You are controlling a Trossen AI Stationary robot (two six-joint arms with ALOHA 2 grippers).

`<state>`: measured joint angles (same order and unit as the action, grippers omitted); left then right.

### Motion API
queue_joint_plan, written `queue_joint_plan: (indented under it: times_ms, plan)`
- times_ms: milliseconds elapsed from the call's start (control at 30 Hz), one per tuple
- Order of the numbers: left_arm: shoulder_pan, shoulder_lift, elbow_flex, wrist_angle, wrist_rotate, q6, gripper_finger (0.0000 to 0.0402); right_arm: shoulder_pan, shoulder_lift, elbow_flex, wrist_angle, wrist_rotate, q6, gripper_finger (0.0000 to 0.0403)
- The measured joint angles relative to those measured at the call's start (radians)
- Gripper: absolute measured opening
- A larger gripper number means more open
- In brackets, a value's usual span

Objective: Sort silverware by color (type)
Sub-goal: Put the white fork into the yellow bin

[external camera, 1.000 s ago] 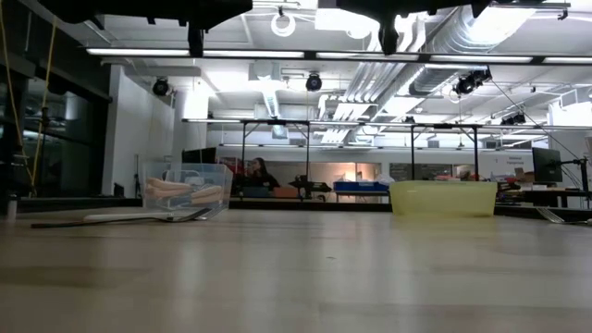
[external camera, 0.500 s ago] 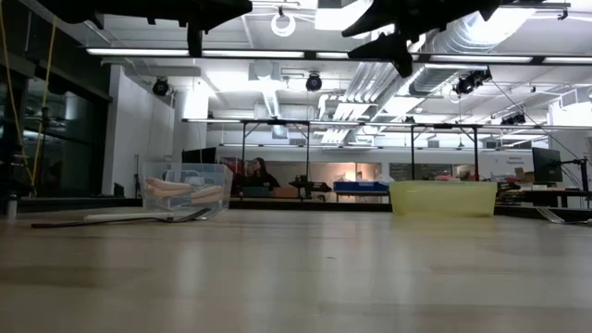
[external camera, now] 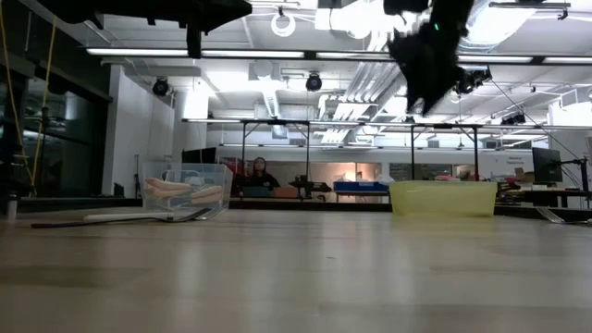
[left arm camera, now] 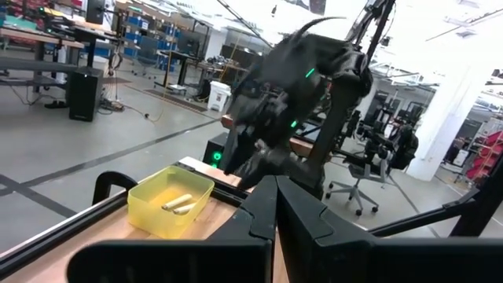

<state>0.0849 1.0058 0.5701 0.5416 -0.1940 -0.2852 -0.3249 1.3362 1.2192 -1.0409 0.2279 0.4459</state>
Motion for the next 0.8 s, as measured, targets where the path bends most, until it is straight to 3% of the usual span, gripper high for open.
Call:
queue_joint_plan:
  times_ms: [133, 233, 600, 800]
  plan:
    - [0.001, 0.000, 0.000, -0.006, 0.000, 0.000, 0.0000, -0.064, 0.043, -0.076, -0.209, 0.005, 0.023, 0.0232]
    - [0.001, 0.000, 0.000, -0.008, 0.000, 0.001, 0.0000, -0.108, 0.043, -0.184, -0.266, 0.026, 0.102, 0.0232]
    - [0.031, 0.000, 0.000, -0.028, 0.000, 0.008, 0.0000, -0.149, 0.037, -0.518, -0.220, 0.035, 0.146, 0.0232]
    - [0.040, 0.000, 0.000, -0.028, 0.000, 0.008, 0.0000, -0.162, 0.066, -0.511, -0.201, 0.052, 0.165, 0.0231]
